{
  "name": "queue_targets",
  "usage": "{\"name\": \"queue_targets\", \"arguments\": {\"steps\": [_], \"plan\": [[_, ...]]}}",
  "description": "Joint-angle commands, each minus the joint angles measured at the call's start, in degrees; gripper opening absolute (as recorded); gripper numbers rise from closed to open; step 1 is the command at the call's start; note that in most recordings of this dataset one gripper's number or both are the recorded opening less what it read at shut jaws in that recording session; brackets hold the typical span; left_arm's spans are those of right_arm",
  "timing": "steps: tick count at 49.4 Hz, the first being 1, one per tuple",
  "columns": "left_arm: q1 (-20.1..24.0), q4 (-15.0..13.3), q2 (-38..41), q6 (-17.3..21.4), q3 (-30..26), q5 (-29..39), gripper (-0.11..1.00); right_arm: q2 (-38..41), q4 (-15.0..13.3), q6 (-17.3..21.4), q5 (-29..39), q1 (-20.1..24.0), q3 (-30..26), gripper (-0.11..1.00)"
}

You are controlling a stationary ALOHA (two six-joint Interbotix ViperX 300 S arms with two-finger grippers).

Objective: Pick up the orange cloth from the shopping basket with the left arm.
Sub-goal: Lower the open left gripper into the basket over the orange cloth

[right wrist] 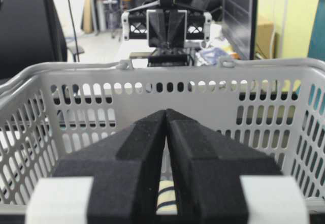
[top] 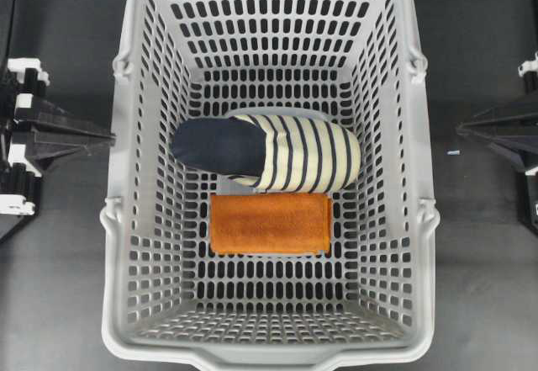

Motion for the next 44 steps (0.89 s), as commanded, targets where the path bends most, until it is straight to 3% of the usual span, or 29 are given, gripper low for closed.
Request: {"name": "queue_targets", "arguments": {"steps": [1,5,17,33,44], "plan": [[-0.35,2.37,0.35,-1.41,-3.96,1.93,0.06,0.79,0.09,0.26,-0.35,0.0,-0.44,0.0],[-0.44,2.37,1.23,-3.08,-8.09,7.56,0.0,0.7,0.53,0.26,-0.26,0.0,-0.18,0.0],[-1.05,2.37,8.88,-4.57,-23.55,28.21,0.0,0.53,0.53,0.26,-0.35,-0.44,-0.09,0.0],[-3.96,2.37,30.76,-4.48,-48.69,54.05,0.0,0.53,0.53,0.35,-0.26,-0.44,0.09,0.0],[-5.71,2.37,45.26,-4.48,-63.28,67.15,0.0,0.44,0.62,0.44,-0.26,-0.44,0.18,0.0]]}}
